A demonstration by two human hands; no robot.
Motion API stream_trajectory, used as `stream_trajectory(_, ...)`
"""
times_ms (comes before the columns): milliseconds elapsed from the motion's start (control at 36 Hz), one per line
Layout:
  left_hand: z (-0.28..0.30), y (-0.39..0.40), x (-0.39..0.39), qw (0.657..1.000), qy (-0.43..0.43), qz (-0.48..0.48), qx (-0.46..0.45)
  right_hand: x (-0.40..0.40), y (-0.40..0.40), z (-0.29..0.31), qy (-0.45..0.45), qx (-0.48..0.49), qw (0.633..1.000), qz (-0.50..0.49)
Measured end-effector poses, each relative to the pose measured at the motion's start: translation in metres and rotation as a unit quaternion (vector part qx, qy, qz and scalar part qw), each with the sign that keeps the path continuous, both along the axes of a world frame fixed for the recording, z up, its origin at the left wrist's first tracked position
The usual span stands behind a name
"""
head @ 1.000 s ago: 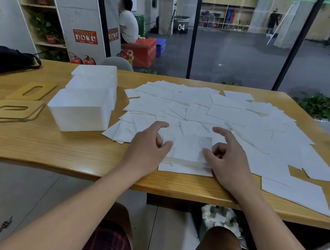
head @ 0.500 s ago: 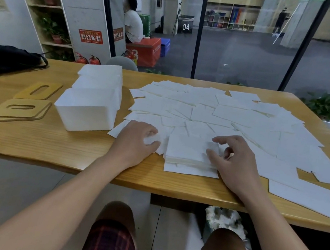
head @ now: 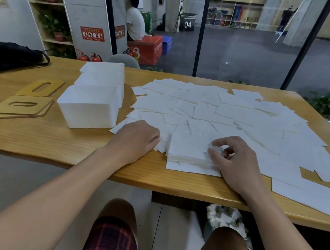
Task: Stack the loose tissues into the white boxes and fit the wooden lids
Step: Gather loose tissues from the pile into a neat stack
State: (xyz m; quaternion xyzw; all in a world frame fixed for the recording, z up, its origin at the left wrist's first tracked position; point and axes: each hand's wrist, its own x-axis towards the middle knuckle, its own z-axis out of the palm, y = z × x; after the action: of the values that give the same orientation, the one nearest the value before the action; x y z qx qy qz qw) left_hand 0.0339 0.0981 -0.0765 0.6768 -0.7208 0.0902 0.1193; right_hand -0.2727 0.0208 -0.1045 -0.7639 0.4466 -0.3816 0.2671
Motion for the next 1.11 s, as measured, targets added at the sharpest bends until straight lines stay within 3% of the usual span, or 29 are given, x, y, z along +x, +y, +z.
stream_trajectory(194,-0.007,0.003,0.005,0.996,-0.015,-0.010,-0.089,0.000,0.001,0.000,0.007,-0.006,1.000,0.005)
stream_trajectory(361,-0.004,0.008,0.012,0.981,0.058,0.036,-0.181,0.000,0.000,0.001,0.005,-0.010,1.000,0.010)
stream_trajectory(500,0.007,0.015,-0.002,0.956,0.213,-0.045,-0.199,0.001,0.003,0.005,0.004,-0.038,0.999,0.020)
stream_trajectory(611,0.015,0.020,-0.029,0.911,0.351,-0.150,-0.158,0.001,0.008,0.007,-0.030,-0.048,0.996,0.063)
stream_trajectory(778,0.009,0.023,-0.057,0.852,0.459,-0.225,-0.109,-0.001,0.006,0.011,-0.057,-0.048,0.995,0.064)
stream_trajectory(917,0.001,0.018,-0.071,0.859,0.477,-0.168,-0.079,-0.002,0.004,0.009,-0.108,-0.075,0.989,0.064)
stream_trajectory(1111,-0.002,0.011,-0.071,0.882,0.455,-0.046,-0.109,-0.005,0.001,0.008,-0.189,-0.014,0.981,0.051)
